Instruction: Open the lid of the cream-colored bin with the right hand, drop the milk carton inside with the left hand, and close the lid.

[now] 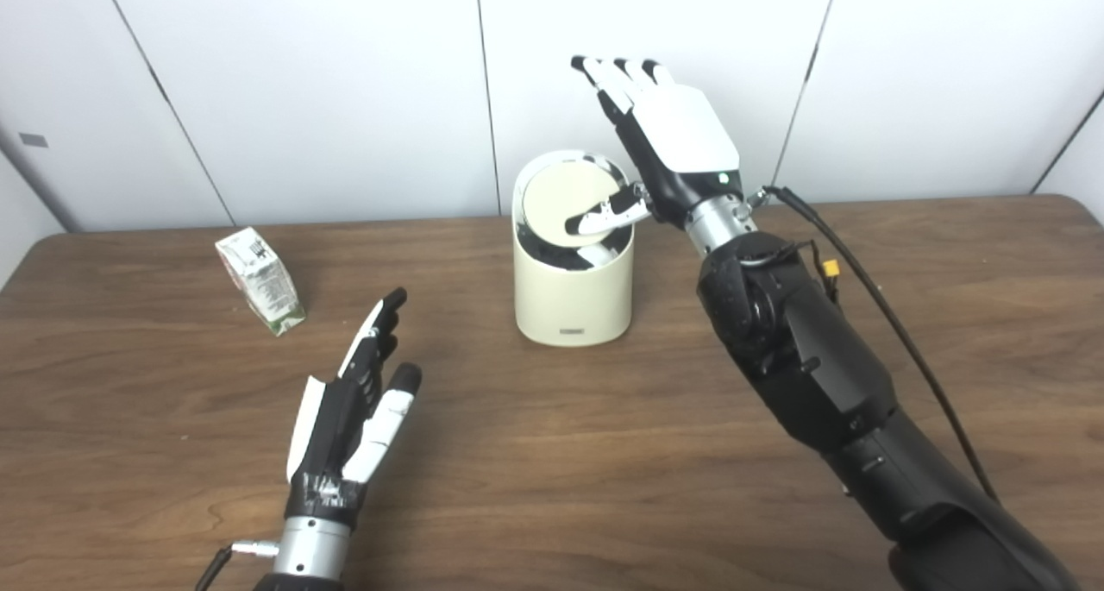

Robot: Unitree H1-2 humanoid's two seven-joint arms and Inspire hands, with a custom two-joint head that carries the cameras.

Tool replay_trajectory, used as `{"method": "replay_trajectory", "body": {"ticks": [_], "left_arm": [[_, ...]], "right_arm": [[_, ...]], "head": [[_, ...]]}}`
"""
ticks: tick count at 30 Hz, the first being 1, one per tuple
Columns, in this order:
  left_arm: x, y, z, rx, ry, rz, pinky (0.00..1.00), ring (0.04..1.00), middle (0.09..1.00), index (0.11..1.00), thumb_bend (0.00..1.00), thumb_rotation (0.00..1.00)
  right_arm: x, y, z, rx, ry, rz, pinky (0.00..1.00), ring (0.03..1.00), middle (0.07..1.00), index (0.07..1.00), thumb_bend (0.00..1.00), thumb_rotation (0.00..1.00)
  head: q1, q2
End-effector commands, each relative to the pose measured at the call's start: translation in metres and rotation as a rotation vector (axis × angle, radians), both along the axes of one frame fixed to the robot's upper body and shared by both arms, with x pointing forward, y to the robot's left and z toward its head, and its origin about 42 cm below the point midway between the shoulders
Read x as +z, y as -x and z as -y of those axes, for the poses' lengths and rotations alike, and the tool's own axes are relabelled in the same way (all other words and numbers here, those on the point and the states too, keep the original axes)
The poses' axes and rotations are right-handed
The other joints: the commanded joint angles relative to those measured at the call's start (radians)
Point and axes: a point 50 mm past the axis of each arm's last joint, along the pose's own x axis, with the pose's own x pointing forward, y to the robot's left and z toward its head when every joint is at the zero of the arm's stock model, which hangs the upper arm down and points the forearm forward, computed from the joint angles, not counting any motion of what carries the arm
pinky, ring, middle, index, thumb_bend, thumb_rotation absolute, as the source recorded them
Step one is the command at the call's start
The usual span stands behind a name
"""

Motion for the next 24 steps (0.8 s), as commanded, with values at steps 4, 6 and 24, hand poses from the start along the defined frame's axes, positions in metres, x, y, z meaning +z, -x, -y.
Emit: {"method": "replay_trajectory", "body": {"ticks": [4,6,24], "left_arm": [[0.019,0.004,0.002,0.0,0.031,0.076,1.0,1.0,1.0,1.0,0.7,0.82],[0.02,0.004,0.003,0.0,0.033,0.077,1.0,1.0,1.0,1.0,0.69,0.82],[0.019,0.002,0.004,-0.004,0.018,0.077,1.0,1.0,1.0,1.0,0.7,0.83]], "right_arm": [[0.029,-0.01,-0.001,-0.002,0.135,0.039,1.0,0.976,0.945,0.978,1.0,0.16],[0.031,-0.011,-0.004,0.002,0.155,0.032,1.0,0.981,0.948,0.98,1.0,0.15],[0.019,-0.008,-0.013,0.041,0.1,-0.028,0.99,0.968,0.94,0.996,1.0,0.21]], "head": [[0.004,0.002],[0.006,0.003],[0.008,0.0]]}}
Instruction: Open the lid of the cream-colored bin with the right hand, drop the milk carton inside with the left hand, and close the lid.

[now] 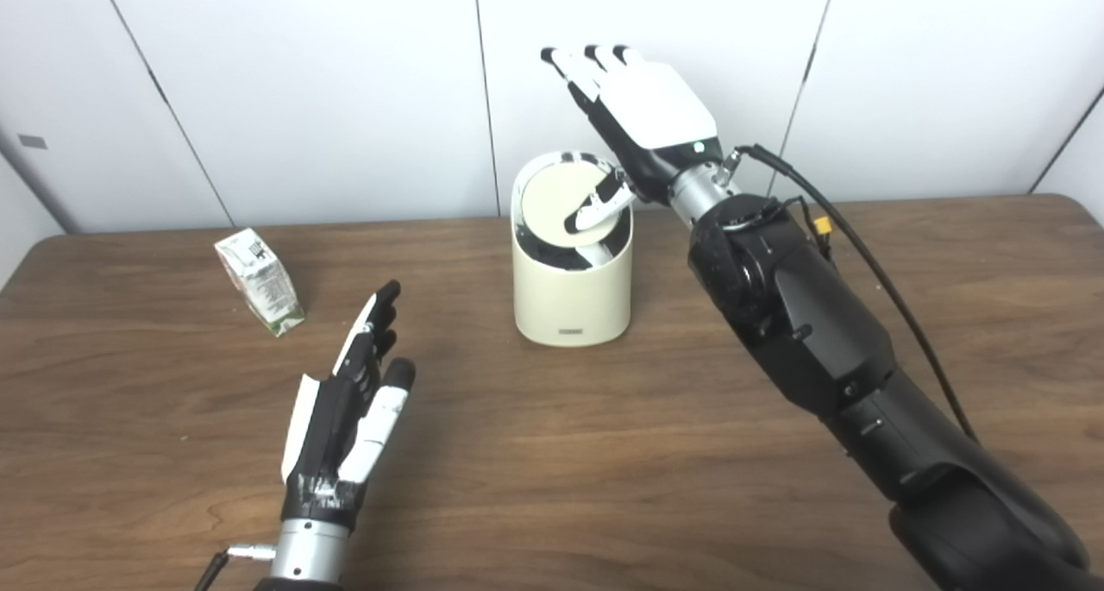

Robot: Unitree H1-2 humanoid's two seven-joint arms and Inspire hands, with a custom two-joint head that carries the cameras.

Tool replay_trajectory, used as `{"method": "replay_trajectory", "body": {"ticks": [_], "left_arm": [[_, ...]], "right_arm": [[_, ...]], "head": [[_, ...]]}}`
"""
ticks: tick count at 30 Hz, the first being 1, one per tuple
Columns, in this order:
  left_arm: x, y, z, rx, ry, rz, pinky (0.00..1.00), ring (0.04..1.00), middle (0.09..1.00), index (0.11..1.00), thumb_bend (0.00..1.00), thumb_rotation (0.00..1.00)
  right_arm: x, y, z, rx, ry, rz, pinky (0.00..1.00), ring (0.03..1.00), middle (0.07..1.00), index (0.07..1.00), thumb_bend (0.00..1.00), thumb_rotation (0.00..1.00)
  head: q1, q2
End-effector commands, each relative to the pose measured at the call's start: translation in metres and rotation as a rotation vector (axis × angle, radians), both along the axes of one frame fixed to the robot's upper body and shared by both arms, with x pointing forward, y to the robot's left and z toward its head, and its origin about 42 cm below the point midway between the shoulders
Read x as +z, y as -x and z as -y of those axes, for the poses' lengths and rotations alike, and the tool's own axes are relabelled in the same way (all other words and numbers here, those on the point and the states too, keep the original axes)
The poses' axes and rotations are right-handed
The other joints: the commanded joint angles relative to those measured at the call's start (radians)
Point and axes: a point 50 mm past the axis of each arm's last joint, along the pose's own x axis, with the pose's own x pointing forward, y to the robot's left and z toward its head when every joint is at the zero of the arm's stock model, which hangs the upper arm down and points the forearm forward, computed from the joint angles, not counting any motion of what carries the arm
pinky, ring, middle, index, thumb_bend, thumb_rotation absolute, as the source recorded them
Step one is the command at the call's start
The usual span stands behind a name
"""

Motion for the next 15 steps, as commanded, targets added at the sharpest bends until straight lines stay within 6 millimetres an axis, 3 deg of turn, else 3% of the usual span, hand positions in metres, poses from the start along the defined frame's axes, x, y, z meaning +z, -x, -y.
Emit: {"method": "replay_trajectory", "body": {"ticks": [1,4,10,15], "left_arm": [[0.01,-0.004,0.002,-0.01,0.0,0.065,1.0,1.0,1.0,1.0,0.7,0.83],[0.01,-0.004,0.002,-0.011,-0.003,0.062,1.0,1.0,1.0,0.998,0.71,0.83],[0.01,-0.004,0.001,-0.009,0.018,0.06,1.0,1.0,0.996,0.995,0.71,0.8],[0.008,-0.005,-0.001,-0.003,0.011,0.062,1.0,1.0,0.996,0.997,0.7,0.81]], "right_arm": [[0.005,0.0,0.0,0.005,-0.067,-0.007,0.97,0.958,0.935,0.997,1.0,0.24],[0.013,0.002,0.009,0.018,-0.292,-0.022,0.87,0.91,0.905,0.963,1.0,0.33],[0.023,0.005,0.032,-0.056,-0.675,-0.097,0.67,0.828,0.891,0.954,0.78,0.54],[0.013,0.007,0.054,-0.137,-0.668,-0.1,0.63,0.777,0.856,0.91,0.57,0.87]], "head": [[-0.001,0.0],[0.0,-0.002],[0.002,-0.002],[-0.001,-0.004]]}}
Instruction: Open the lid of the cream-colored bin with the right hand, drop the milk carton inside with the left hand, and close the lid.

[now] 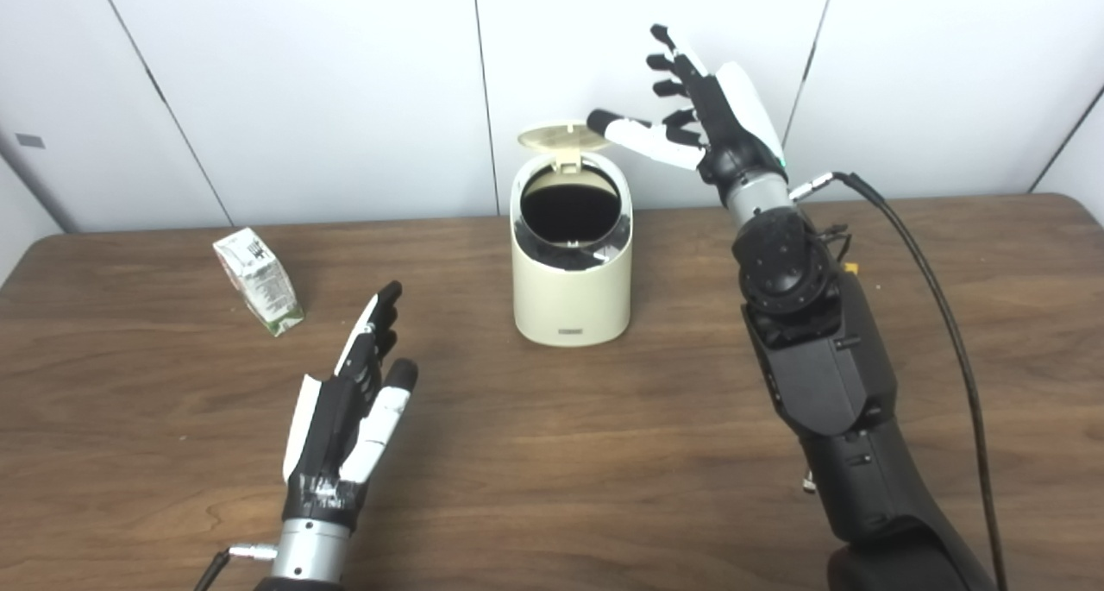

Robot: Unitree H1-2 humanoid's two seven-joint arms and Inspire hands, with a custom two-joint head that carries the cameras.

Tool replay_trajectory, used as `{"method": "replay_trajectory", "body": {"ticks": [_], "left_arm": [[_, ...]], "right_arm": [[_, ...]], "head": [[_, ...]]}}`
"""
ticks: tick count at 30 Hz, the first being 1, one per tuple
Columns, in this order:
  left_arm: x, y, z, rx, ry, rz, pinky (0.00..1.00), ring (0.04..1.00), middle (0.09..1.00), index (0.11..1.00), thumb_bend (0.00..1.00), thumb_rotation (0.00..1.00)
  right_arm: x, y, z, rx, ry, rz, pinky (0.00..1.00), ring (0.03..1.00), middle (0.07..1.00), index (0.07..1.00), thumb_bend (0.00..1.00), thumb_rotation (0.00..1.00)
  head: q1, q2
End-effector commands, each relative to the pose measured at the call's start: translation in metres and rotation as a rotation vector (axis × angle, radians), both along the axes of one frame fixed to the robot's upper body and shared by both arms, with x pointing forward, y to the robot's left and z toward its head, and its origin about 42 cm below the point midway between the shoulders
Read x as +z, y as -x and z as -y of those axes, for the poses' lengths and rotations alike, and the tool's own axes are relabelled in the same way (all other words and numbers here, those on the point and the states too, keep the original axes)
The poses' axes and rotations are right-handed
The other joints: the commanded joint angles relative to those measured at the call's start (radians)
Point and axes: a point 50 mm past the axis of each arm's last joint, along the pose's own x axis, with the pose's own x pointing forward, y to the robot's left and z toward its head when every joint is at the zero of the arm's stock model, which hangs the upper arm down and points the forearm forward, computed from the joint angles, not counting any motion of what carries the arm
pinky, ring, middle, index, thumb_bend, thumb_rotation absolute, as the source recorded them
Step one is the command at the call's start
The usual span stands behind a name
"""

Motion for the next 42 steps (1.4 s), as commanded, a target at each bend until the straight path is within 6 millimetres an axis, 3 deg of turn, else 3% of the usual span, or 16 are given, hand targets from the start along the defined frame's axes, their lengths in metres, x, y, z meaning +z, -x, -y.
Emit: {"method": "replay_trajectory", "body": {"ticks": [1,7,12,14,20,24,28,32,35,42], "left_arm": [[0.01,-0.004,-0.001,-0.006,0.007,0.068,1.0,0.999,0.995,0.997,0.7,0.82],[0.009,-0.003,-0.002,-0.011,0.007,0.06,0.99,1.0,0.996,1.0,0.71,0.8],[0.008,-0.003,-0.001,-0.016,0.02,0.059,1.0,0.999,0.994,0.999,0.7,0.8],[0.007,-0.003,0.0,-0.017,0.022,0.058,1.0,0.999,0.993,0.997,0.7,0.8],[0.008,-0.005,-0.002,-0.014,0.021,0.058,1.0,1.0,0.993,0.999,0.7,0.81],[0.008,-0.005,-0.002,-0.008,0.021,0.057,1.0,1.0,0.994,1.0,0.7,0.81],[0.007,-0.005,-0.004,-0.008,0.032,0.053,1.0,1.0,0.996,1.0,0.7,0.81],[0.007,-0.006,-0.006,-0.005,0.021,0.05,1.0,1.0,0.994,0.999,0.69,0.8],[0.007,-0.006,-0.006,-0.001,0.016,0.045,1.0,1.0,0.994,0.999,0.69,0.81],[0.009,-0.005,-0.004,0.028,0.009,0.037,0.97,0.982,0.98,0.981,0.67,0.8]], "right_arm": [[0.019,0.005,0.009,-0.034,0.027,0.081,0.63,0.775,0.853,0.907,0.56,0.89],[0.005,0.012,0.021,-0.065,0.059,0.054,0.57,0.712,0.798,0.907,0.52,0.91],[-0.002,0.014,0.031,-0.055,-0.012,0.043,0.62,0.746,0.829,0.911,0.5,0.87],[-0.004,0.017,0.035,-0.044,-0.065,0.036,0.47,0.579,0.695,0.906,0.48,0.85],[-0.021,0.044,0.051,-0.033,-0.173,-0.042,0.78,0.874,0.919,0.942,0.47,0.98],[-0.045,0.08,0.058,-0.008,-0.279,-0.092,0.86,0.9,0.948,0.99,0.54,1.0],[-0.066,0.109,0.064,0.015,-0.441,-0.131,0.94,0.958,0.979,0.962,0.61,1.0],[-0.083,0.135,0.066,0.016,-0.55,-0.15,0.99,0.99,0.991,0.979,0.62,0.99],[-0.091,0.152,0.062,-0.011,-0.576,-0.139,0.98,0.973,0.974,0.975,0.58,1.0],[-0.109,0.167,0.06,-0.04,-0.589,-0.121,0.96,0.957,0.973,0.961,0.59,1.0]], "head": [[-0.004,0.004],[-0.01,0.005],[-0.007,0.005],[-0.006,0.005],[-0.011,0.007],[-0.011,0.007],[-0.013,0.009],[-0.018,0.009],[-0.02,0.009],[-0.011,0.012]]}}
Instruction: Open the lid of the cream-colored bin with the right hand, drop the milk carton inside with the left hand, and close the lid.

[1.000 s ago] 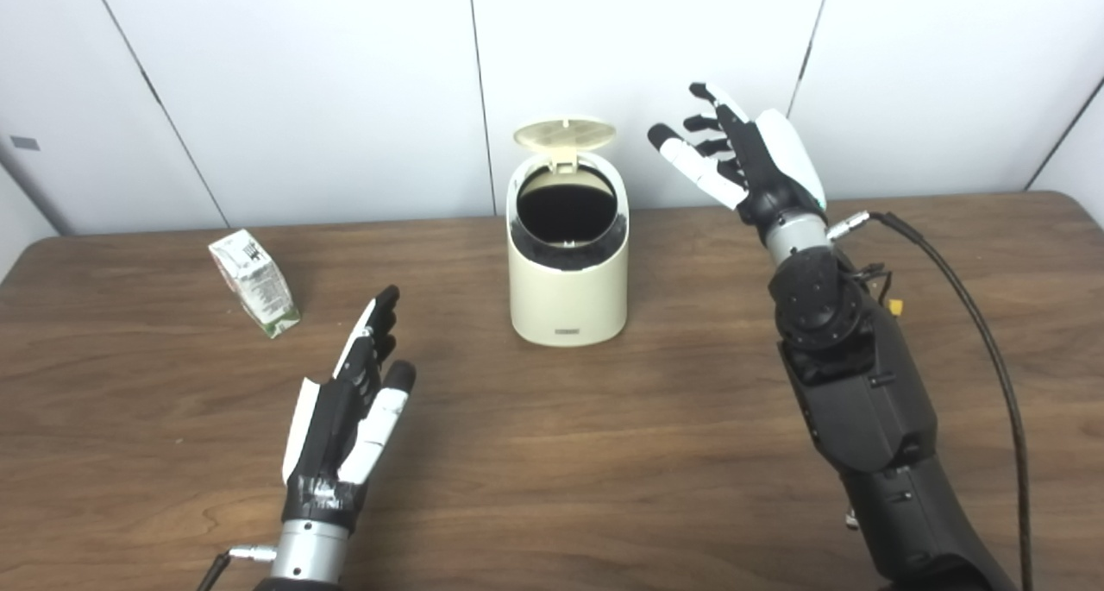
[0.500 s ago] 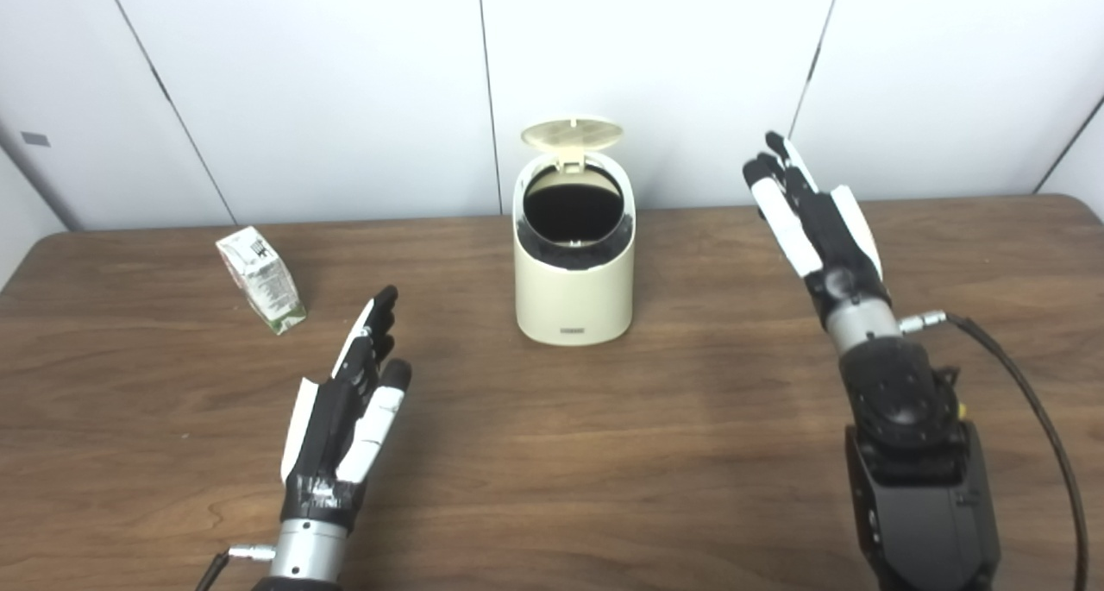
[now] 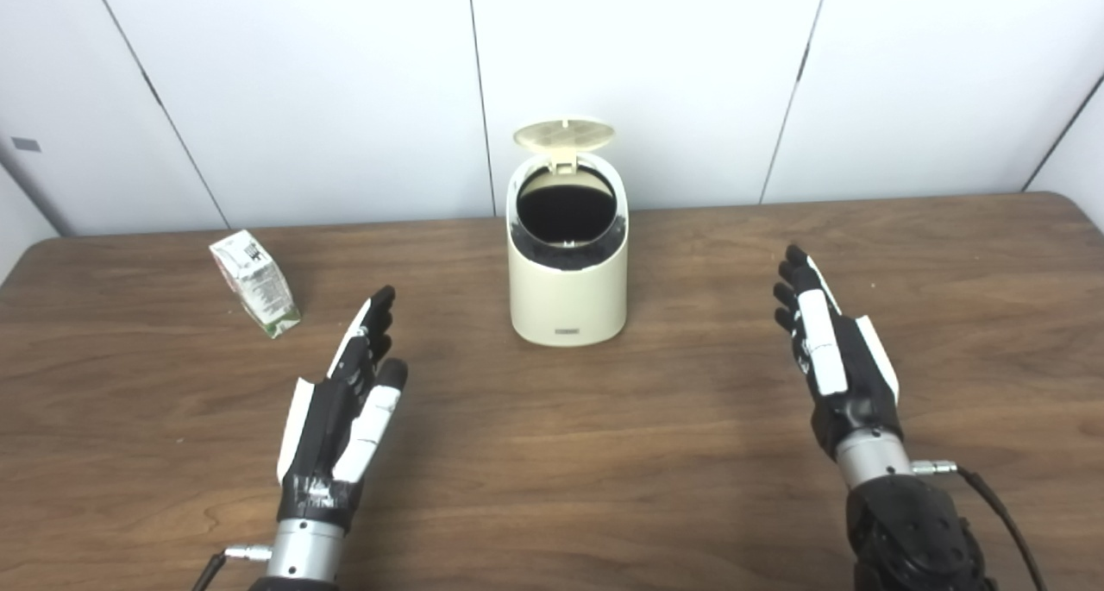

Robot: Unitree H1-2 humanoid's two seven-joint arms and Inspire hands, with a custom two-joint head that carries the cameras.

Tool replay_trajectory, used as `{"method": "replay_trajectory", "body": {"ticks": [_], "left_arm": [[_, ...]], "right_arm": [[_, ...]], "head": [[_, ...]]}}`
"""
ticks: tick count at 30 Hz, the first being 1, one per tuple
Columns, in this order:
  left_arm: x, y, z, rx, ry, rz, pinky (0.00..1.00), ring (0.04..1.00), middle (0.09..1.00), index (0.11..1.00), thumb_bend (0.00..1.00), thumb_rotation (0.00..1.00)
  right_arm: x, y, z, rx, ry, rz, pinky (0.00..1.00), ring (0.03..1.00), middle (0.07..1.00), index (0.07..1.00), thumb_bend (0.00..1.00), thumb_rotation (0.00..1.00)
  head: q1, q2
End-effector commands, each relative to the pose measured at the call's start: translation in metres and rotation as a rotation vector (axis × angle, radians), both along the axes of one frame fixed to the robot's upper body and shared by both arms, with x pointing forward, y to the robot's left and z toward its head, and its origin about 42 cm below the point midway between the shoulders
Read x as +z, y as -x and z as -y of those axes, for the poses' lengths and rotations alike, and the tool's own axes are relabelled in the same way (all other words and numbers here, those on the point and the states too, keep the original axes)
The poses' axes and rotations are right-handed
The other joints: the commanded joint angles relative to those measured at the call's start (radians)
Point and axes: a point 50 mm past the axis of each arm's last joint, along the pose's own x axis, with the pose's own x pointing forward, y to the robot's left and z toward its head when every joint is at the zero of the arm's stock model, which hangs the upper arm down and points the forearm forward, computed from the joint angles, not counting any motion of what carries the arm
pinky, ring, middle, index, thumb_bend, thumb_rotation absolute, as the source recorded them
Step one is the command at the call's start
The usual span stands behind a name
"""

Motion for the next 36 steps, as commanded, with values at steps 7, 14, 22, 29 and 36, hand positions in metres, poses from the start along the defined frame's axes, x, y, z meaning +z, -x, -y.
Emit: {"method": "replay_trajectory", "body": {"ticks": [7,14,22,29,36], "left_arm": [[0.016,-0.007,0.002,0.058,0.014,0.013,0.97,0.982,0.967,0.962,0.66,0.67],[0.018,-0.004,-0.003,0.127,-0.043,-0.006,1.0,1.0,0.983,0.989,0.62,0.6],[0.02,-0.001,-0.014,0.238,-0.11,-0.032,0.98,0.981,0.977,0.991,0.63,0.55],[0.024,-0.006,-0.029,0.317,-0.106,0.001,0.96,0.967,0.975,0.997,0.65,0.48],[0.036,-0.023,-0.047,0.411,-0.16,0.066,0.95,0.963,0.984,1.0,0.74,0.38]], "right_arm": [[0.001,-0.002,0.007,0.008,0.034,0.149,0.94,0.949,0.964,0.95,0.62,1.0],[-0.007,0.004,0.014,0.013,0.065,0.16,0.93,0.931,0.95,0.94,0.6,0.97],[-0.017,0.007,0.022,0.018,0.098,0.163,0.9,0.92,0.938,0.947,0.62,0.96],[-0.018,0.006,0.029,0.035,0.059,0.161,0.92,0.92,0.929,0.937,0.63,0.94],[-0.009,0.011,0.032,0.078,0.062,0.159,0.72,0.831,0.87,0.89,0.63,0.92]], "head": [[0.037,-0.004],[0.151,-0.025],[0.286,-0.056],[0.394,-0.094],[0.456,-0.117]]}}
